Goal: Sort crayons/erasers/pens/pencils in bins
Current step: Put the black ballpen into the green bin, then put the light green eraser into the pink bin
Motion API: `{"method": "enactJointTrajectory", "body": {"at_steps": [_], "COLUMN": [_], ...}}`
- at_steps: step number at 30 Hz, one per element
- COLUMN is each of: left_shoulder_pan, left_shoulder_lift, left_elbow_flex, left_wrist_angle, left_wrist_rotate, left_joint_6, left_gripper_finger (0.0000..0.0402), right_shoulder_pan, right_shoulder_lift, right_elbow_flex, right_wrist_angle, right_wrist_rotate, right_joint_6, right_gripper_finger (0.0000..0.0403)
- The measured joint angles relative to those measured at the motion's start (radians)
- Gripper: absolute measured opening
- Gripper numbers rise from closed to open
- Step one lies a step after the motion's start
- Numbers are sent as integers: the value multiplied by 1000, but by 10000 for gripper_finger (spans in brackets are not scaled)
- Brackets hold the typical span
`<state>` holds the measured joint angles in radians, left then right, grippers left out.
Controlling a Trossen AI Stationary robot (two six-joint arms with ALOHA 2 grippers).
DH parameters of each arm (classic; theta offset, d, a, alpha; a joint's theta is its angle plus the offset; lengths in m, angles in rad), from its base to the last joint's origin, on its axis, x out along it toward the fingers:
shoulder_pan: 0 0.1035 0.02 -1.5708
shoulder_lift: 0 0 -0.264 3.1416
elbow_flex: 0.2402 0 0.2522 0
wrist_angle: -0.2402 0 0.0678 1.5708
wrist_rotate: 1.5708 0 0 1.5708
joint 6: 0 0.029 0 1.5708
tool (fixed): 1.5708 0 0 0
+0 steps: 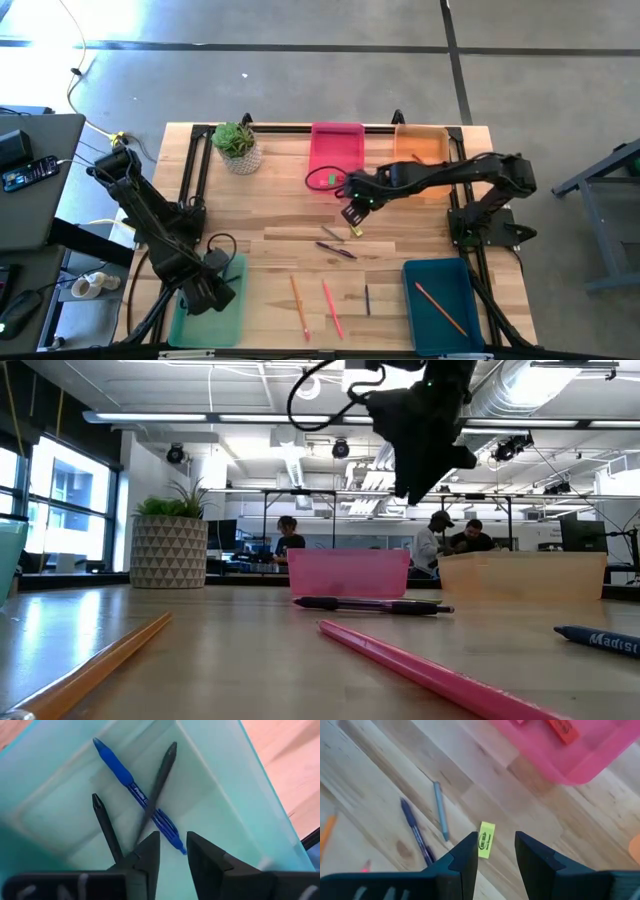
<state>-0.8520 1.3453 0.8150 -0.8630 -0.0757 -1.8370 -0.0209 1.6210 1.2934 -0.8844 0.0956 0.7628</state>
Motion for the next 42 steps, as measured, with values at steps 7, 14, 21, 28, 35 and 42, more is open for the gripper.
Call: {"method": "enactJointTrajectory", "body": {"at_steps": [7, 14, 21, 28, 35, 42], "left_shoulder_pan": [0, 1, 2, 1, 2, 2], "left_shoulder_lift": [-18, -100, -215, -314, -392, -411], "left_elbow_flex": [0, 0, 0, 0, 0, 0], "left_wrist_angle": [-3, -4, -4, -4, -2, -3], "left_wrist_rotate": [-5, -53, -206, -344, -417, -431], "left_joint_6": [19, 63, 116, 163, 209, 234], "left_gripper_finger": [122, 120, 105, 93, 90, 90], "right_shoulder_pan": [33, 49, 50, 50, 48, 47], "right_shoulder_lift": [65, 109, 155, 218, 288, 325], "right_elbow_flex": [0, 0, 0, 0, 0, 0], "right_wrist_angle": [-5, -1, 18, 22, 33, 51], "right_wrist_rotate": [-2, -27, -79, -83, -107, -108], "right_joint_6": [44, 41, 17, -25, -45, -28], "right_gripper_finger": [121, 130, 177, 197, 197, 197]}}
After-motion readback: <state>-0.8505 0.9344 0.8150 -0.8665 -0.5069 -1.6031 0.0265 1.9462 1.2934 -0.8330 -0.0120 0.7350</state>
